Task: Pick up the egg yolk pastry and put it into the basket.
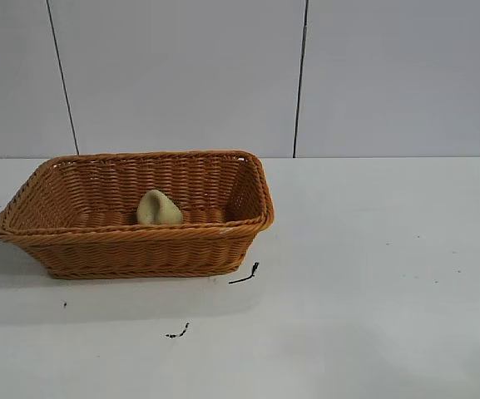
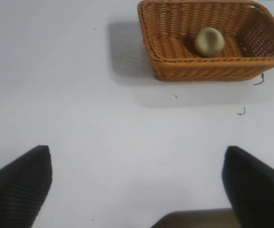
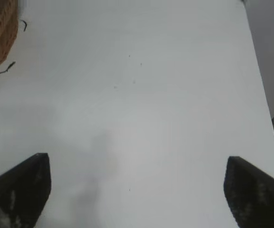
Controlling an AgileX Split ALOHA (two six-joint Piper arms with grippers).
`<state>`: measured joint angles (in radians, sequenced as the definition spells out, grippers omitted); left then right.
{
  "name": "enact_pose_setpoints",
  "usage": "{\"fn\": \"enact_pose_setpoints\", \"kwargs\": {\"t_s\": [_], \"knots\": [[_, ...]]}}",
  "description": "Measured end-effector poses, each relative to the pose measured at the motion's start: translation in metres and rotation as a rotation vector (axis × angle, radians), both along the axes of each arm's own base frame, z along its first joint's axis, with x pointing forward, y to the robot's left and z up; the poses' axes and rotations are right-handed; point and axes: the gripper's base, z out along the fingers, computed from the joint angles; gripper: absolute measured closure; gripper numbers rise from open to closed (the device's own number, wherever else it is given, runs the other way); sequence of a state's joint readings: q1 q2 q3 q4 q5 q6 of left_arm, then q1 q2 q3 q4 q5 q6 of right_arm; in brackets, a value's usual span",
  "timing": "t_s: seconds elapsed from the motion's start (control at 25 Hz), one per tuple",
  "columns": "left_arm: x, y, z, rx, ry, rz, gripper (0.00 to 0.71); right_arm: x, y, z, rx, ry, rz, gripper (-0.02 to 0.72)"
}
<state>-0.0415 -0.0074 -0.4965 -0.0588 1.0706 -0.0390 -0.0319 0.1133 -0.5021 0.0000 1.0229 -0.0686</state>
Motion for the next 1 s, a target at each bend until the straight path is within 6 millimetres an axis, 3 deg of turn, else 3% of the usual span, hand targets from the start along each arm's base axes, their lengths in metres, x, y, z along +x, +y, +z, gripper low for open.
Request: {"fn": "enact_pose_setpoints", "kwargs": {"t_s": [0.28, 1.0], "knots": [[0.000, 0.000, 0.000, 0.000, 0.000, 0.000, 0.015, -0.018, 0.000, 0.000, 0.007, -0.112, 0.043, 0.015], [0.000, 0.000, 0.000, 0.000, 0.000, 0.000, 0.015, -0.018, -0.001, -0.001, 0.013, -0.111, 0.032, 0.015]]}}
